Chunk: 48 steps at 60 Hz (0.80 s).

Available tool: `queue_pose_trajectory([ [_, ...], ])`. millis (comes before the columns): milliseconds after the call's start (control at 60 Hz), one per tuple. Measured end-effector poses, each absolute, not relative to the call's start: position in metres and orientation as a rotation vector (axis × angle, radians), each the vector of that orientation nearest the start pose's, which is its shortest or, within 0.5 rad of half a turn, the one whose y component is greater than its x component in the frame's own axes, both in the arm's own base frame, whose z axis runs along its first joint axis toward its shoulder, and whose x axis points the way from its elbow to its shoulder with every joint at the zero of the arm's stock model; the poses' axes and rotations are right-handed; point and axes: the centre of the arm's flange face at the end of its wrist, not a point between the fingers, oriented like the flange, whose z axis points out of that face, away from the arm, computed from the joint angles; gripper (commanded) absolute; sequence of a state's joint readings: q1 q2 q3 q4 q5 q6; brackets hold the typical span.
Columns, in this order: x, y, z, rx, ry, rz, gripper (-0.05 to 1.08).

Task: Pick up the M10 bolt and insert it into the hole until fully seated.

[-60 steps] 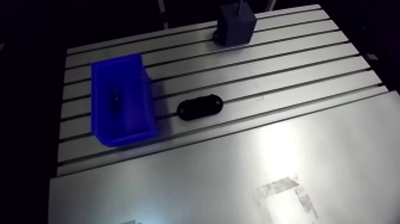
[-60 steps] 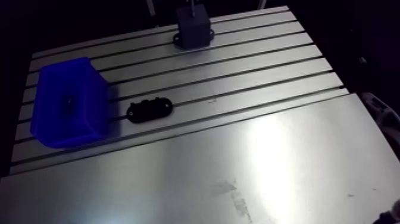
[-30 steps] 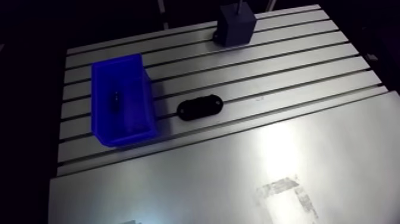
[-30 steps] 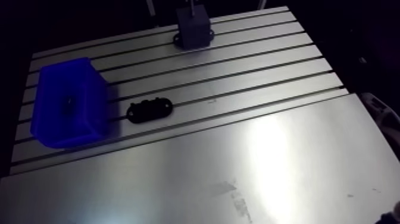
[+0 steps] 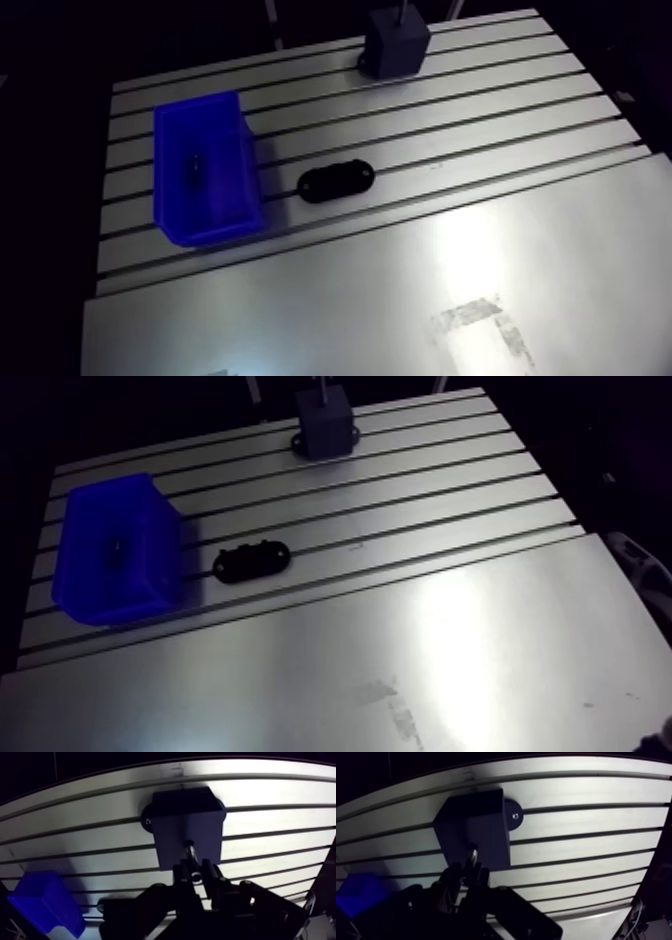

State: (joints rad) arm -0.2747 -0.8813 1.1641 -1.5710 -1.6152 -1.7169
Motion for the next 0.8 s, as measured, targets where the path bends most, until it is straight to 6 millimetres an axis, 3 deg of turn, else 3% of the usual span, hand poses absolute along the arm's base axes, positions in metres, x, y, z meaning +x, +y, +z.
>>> queue_pose_trajectory([
  [800,-0.7234,0.0714,0.2594,0.188,2.858,-0.027,1.08],
])
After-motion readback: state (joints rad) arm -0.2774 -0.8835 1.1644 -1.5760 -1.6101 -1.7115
